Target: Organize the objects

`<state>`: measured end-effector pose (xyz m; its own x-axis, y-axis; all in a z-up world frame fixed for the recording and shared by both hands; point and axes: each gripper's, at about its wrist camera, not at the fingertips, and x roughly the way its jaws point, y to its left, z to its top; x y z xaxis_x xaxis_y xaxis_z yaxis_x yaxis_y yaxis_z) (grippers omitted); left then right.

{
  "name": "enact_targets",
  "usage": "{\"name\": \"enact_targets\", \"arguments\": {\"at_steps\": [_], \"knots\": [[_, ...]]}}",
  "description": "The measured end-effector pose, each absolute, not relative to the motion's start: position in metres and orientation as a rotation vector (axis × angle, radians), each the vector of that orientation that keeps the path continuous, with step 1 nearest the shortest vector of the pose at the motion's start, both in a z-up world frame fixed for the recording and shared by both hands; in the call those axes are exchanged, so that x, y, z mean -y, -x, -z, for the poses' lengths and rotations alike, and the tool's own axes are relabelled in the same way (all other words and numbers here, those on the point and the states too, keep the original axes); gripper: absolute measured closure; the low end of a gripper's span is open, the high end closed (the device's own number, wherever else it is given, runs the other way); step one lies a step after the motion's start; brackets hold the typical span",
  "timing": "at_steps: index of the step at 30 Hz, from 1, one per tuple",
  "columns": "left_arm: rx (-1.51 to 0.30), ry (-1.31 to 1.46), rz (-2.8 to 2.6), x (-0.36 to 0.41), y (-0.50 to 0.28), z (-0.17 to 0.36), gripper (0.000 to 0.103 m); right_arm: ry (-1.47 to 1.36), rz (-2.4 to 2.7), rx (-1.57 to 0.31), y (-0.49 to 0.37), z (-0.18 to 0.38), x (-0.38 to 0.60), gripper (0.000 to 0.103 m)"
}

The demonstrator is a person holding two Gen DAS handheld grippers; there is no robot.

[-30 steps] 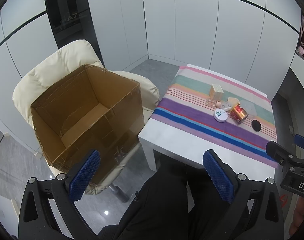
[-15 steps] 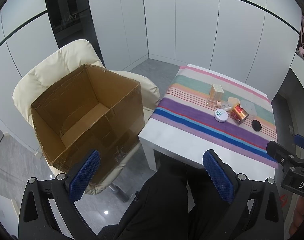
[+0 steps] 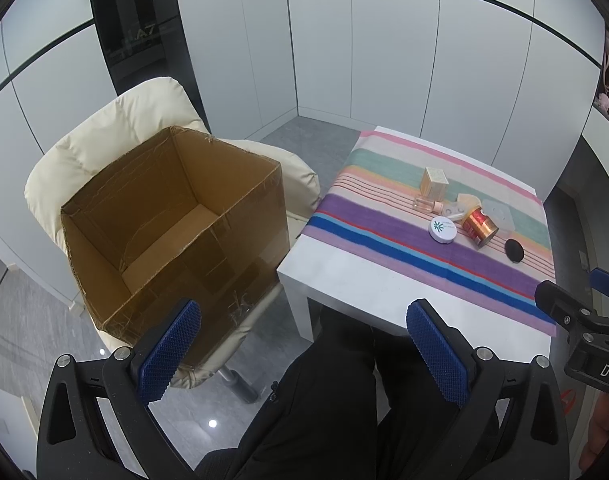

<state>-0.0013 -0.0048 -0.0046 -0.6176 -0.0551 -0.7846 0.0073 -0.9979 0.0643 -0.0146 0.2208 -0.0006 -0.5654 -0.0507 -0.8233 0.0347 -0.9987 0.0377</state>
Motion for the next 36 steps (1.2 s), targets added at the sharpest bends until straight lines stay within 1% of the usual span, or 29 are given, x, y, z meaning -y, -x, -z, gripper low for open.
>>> {"name": "enact_targets", "arguments": {"at_steps": [9, 25, 31, 36], "knots": [[0.054, -1.383, 2.778, 0.009, 0.004, 0.007, 0.000, -1.440, 2.738, 0.024, 0.013, 0.001, -0.219, 0.000], [0.067, -1.377, 2.783, 0.005, 0.007, 0.006, 0.000, -1.437, 2.750, 0.017, 0.017, 0.000, -0.221, 0.000], [0.044, -1.383, 2.785, 0.003, 0.010, 0.007, 0.000, -1.434, 2.762, 0.019, 0.017, 0.001, -0.228, 0.000], [0.072, -1.397, 2.801, -0.006, 0.012, 0.007, 0.000, -1.441, 2.781, 0.038, 0.018, 0.000, -0.235, 0.000]]}}
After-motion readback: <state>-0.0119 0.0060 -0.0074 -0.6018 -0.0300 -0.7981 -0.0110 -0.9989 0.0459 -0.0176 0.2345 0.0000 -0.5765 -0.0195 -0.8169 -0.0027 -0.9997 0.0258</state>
